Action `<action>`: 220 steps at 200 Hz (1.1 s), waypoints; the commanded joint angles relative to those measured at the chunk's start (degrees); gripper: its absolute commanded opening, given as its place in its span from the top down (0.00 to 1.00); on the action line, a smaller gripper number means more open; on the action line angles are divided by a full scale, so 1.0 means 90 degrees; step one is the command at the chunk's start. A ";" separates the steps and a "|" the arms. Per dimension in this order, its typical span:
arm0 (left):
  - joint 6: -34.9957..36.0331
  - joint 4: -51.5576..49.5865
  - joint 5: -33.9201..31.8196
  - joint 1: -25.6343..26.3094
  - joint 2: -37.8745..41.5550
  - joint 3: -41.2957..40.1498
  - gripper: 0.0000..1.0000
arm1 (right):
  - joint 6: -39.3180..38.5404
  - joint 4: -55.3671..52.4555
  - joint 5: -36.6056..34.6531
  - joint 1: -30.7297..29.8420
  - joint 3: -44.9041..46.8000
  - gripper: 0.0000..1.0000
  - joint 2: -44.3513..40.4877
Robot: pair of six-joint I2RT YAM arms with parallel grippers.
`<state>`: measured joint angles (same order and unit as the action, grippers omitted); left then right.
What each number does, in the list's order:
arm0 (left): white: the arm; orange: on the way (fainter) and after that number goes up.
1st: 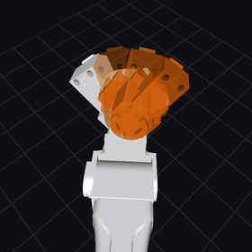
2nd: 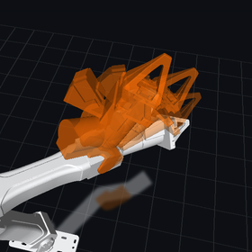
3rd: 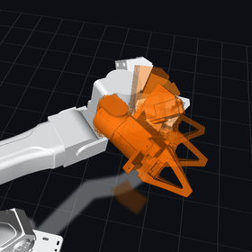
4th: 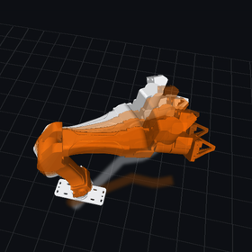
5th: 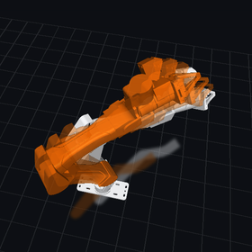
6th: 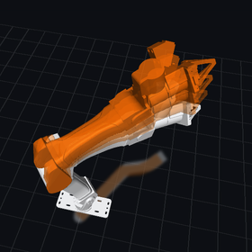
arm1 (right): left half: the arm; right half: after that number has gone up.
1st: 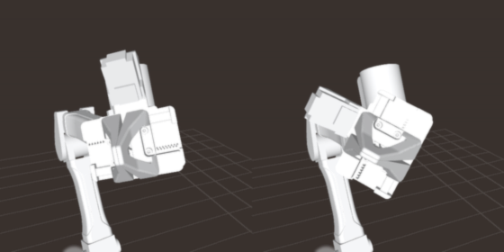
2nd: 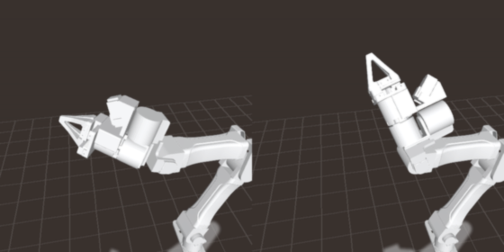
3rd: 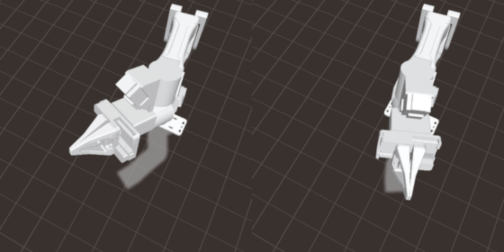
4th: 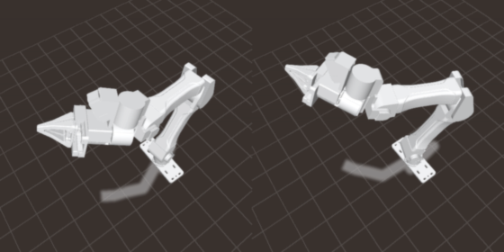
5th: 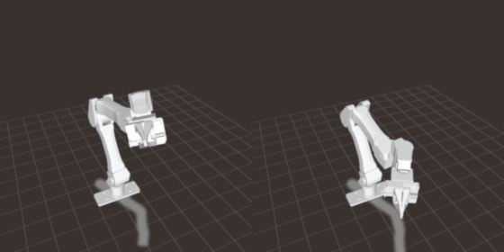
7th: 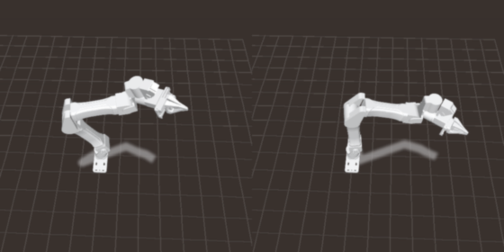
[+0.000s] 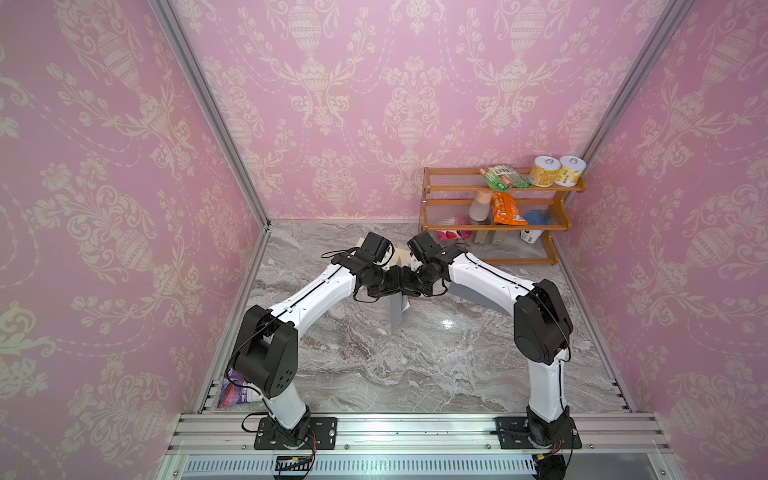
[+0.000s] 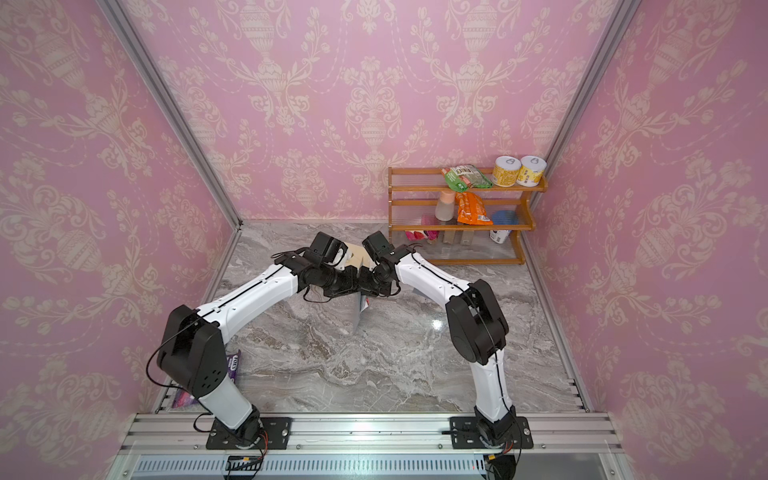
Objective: Fold the letter paper in half and place it into the envelope
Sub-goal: Place the letter paper in the envelope.
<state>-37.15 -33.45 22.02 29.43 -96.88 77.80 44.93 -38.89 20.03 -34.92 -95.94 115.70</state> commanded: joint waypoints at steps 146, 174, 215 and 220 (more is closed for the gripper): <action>-0.0048 0.0091 0.0078 -0.0028 0.0353 -0.0530 1.00 | -0.0163 -0.0092 0.0420 0.0412 0.0096 0.71 -0.0282; -0.0060 0.0072 0.0087 -0.0028 0.0384 -0.0510 1.00 | -0.0083 0.0124 0.0594 0.0442 0.0224 0.71 -0.0273; -0.0044 0.0052 0.0121 -0.0028 0.0423 -0.0485 1.00 | 0.0096 0.0577 0.0940 0.0441 0.0356 0.84 -0.0251; -0.0043 0.0046 0.0114 -0.0028 0.0431 -0.0481 1.00 | 0.0103 0.0608 0.0976 0.0438 0.0367 0.86 -0.0248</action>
<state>-37.17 -31.92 22.06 29.06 -94.96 72.34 44.49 -36.38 25.93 -31.09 -93.69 114.32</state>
